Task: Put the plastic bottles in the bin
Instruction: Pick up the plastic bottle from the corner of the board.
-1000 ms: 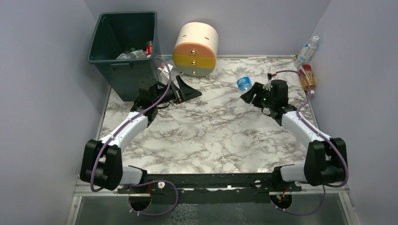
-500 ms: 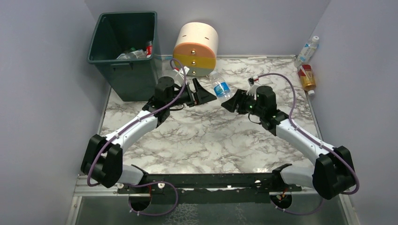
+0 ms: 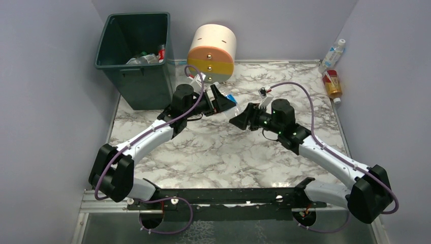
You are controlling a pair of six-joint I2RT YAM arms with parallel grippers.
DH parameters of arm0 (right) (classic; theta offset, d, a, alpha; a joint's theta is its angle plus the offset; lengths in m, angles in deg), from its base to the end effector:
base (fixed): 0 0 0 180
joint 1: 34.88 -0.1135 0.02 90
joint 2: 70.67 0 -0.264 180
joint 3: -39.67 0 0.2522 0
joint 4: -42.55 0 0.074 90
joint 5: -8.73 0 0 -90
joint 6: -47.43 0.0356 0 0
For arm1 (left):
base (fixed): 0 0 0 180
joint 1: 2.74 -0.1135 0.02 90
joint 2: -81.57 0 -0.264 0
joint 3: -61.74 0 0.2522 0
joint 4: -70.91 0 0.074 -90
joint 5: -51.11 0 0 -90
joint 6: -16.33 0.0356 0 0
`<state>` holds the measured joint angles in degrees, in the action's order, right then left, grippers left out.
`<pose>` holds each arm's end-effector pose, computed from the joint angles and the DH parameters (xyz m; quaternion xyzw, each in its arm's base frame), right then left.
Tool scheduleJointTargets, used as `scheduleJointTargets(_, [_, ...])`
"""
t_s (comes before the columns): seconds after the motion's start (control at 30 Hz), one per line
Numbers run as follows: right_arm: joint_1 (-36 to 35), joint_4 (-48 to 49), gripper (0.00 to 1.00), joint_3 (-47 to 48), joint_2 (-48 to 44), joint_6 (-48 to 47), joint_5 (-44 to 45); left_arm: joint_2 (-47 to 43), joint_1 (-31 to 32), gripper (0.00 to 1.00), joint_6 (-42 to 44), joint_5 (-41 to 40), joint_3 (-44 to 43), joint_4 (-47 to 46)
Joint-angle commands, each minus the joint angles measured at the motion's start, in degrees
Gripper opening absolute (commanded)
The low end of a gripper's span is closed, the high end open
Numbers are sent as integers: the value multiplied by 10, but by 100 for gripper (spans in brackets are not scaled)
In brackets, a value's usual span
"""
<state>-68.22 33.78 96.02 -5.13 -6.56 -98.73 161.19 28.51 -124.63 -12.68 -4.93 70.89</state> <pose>0.2133 0.1531 0.2802 -0.0706 0.8013 0.4316 0.4082 0.2667 -0.1802 0.2930 0.0088 0.7748 -0.5326 0.3406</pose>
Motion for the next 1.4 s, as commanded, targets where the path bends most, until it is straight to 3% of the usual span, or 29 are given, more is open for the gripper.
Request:
scheduleJointTargets(0.0, [-25, 3, 61, 18, -17, 7, 15, -12, 2, 99, 6, -30, -21, -4])
scheduleJointTargets(0.33, [-66, 6, 62, 23, -3, 4, 46, -22, 4, 99, 0, -32, -18, -12])
scheduleJointTargets(0.6, [-68, 8, 62, 25, 5, 0, 58, -20, 5, 74, -2, -23, -18, -11])
scheduleJointTargets(0.73, [-69, 10, 63, 31, 14, -1, 54, -19, 5, 72, -4, -23, -18, -11])
scheduleJointTargets(1.03, [-69, -33, 86, 60, -8, -13, 57, -12, 5, 72, 6, -23, -37, 3])
scheduleJointTargets(1.07, [-69, -46, 97, 66, -14, -16, 59, -10, 5, 72, 9, -24, -43, 7])
scheduleJointTargets(1.1, [-69, -57, 100, 70, -21, -19, 62, -7, 5, 72, 12, -24, -49, 11])
scheduleJointTargets(1.37, [-69, -151, 99, 87, -110, -28, 108, 16, -10, 72, 56, -27, -143, 77])
